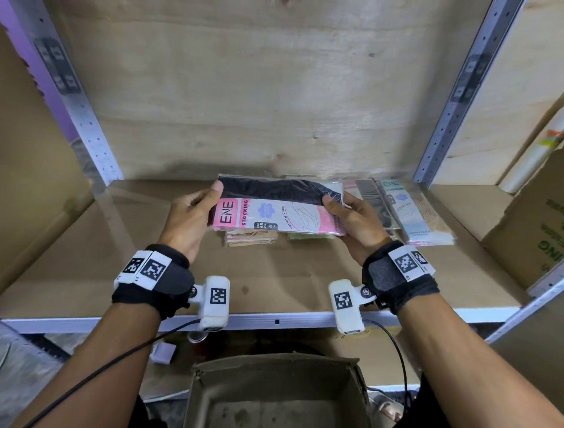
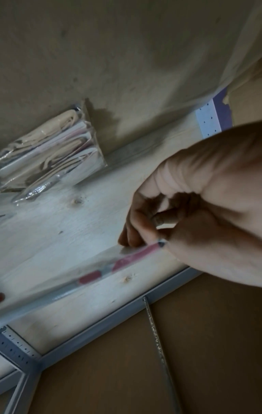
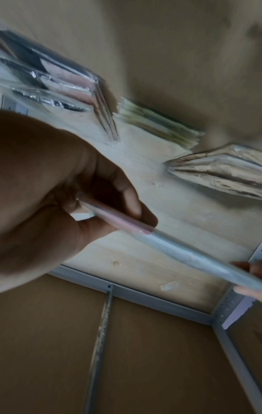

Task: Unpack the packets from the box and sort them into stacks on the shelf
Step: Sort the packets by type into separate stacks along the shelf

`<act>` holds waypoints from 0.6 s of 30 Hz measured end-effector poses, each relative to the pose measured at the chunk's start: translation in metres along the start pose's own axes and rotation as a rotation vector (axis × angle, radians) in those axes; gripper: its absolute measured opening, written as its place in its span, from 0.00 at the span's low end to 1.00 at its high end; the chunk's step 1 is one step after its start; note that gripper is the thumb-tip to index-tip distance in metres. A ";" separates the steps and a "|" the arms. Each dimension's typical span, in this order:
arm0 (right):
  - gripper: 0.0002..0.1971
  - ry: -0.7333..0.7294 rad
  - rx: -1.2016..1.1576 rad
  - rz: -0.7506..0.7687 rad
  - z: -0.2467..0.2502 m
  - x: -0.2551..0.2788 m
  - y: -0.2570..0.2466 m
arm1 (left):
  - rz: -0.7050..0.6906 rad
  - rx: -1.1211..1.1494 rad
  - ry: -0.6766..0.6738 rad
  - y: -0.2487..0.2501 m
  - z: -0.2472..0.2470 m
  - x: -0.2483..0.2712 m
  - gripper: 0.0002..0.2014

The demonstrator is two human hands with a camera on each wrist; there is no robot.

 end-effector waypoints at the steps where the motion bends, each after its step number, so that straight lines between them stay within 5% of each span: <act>1: 0.15 0.004 -0.017 -0.011 0.001 0.000 0.001 | 0.034 0.005 0.004 -0.002 0.001 0.000 0.19; 4: 0.12 0.007 -0.100 -0.048 0.003 0.000 0.001 | 0.182 0.124 -0.039 -0.009 0.001 0.001 0.39; 7: 0.08 -0.040 -0.190 -0.079 -0.001 0.000 0.002 | 0.263 0.239 -0.166 -0.010 -0.008 0.003 0.47; 11: 0.21 -0.107 -0.214 -0.120 -0.016 0.002 0.007 | 0.274 0.206 -0.288 -0.008 -0.025 0.010 0.41; 15: 0.21 -0.159 -0.225 -0.162 -0.031 0.001 0.018 | 0.199 0.112 -0.455 -0.005 -0.048 0.025 0.24; 18: 0.23 -0.158 -0.092 -0.178 -0.035 0.001 0.024 | 0.146 0.024 -0.438 -0.004 -0.050 0.028 0.19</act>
Point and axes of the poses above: each hand's wrist, its own x-axis away from the middle knuckle, its own z-axis out of the back of the hand, y = z × x, the point moved 7 cm from there along -x, towards the middle knuckle, and after that the axes turned 13 degrees about -z, right-handed, at the moved point
